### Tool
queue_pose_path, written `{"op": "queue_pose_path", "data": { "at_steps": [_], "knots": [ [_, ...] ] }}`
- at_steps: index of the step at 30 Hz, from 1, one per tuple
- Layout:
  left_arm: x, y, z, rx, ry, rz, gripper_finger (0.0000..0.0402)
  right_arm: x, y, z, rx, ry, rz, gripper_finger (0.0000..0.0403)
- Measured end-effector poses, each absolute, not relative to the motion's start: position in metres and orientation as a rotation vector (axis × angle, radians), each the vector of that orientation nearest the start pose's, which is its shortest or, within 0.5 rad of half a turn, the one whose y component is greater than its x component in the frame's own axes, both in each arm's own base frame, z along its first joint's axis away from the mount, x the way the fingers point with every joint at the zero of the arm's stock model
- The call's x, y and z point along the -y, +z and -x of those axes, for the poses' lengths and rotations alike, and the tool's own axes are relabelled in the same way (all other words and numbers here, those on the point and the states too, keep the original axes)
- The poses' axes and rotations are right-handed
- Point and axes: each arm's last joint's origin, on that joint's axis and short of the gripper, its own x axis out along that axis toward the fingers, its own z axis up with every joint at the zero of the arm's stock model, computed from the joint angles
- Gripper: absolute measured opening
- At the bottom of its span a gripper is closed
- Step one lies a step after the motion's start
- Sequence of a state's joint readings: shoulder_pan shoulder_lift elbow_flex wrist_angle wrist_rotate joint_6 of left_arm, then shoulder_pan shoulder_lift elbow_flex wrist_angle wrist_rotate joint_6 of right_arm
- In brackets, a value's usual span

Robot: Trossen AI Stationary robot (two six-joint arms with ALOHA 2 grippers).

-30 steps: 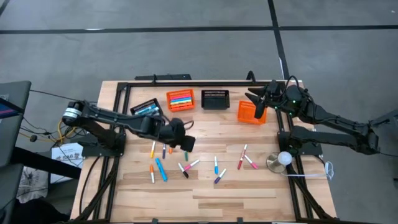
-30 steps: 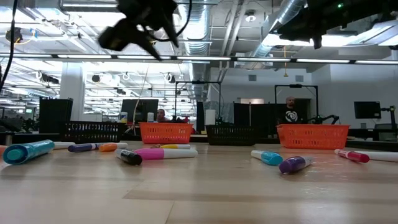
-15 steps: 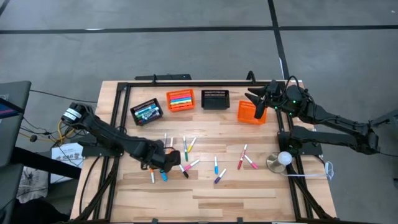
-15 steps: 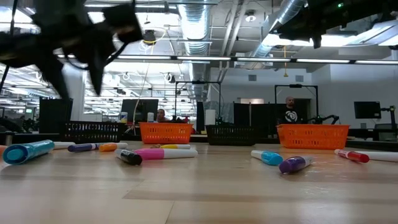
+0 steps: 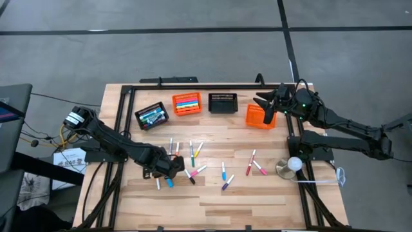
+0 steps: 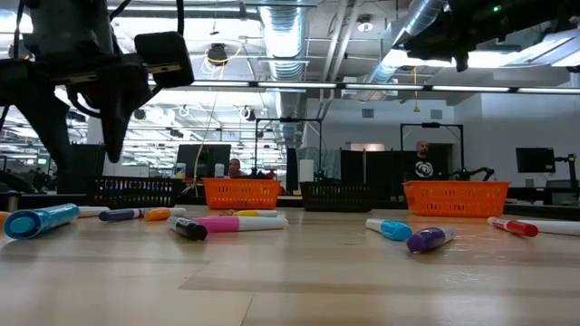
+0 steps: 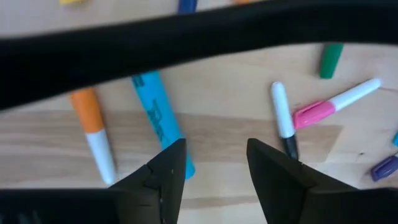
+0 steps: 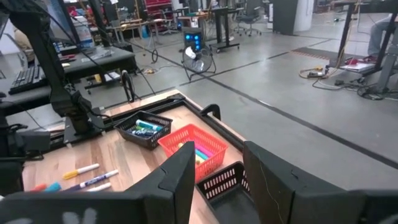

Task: Pick & Place Markers
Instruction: Put the large light blue highlighter pen into the left orange bin

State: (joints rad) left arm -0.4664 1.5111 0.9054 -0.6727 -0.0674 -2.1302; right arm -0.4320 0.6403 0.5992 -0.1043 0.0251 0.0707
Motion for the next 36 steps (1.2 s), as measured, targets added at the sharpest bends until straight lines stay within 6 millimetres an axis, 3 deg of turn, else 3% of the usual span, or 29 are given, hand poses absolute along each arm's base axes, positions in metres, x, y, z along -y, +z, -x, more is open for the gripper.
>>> {"op": "queue_pose_path", "data": {
  "at_steps": [12,29,36],
  "knots": [
    [0.122,0.158,-0.239,-1.115,1.109,1.424,0.0113,0.064,0.297,-0.137,-0.134,-0.462,-0.098,0.0124],
    [0.112,0.143,-0.231,-1.093,1.175,1.415,0.0112,0.064,0.297,-0.137,-0.134,-0.462,-0.098,0.0124],
    [0.113,0.122,-0.232,-1.151,1.219,1.392,0.0112,0.064,0.297,-0.137,-0.131,-0.461,-0.098,0.0124]
  ]
}}
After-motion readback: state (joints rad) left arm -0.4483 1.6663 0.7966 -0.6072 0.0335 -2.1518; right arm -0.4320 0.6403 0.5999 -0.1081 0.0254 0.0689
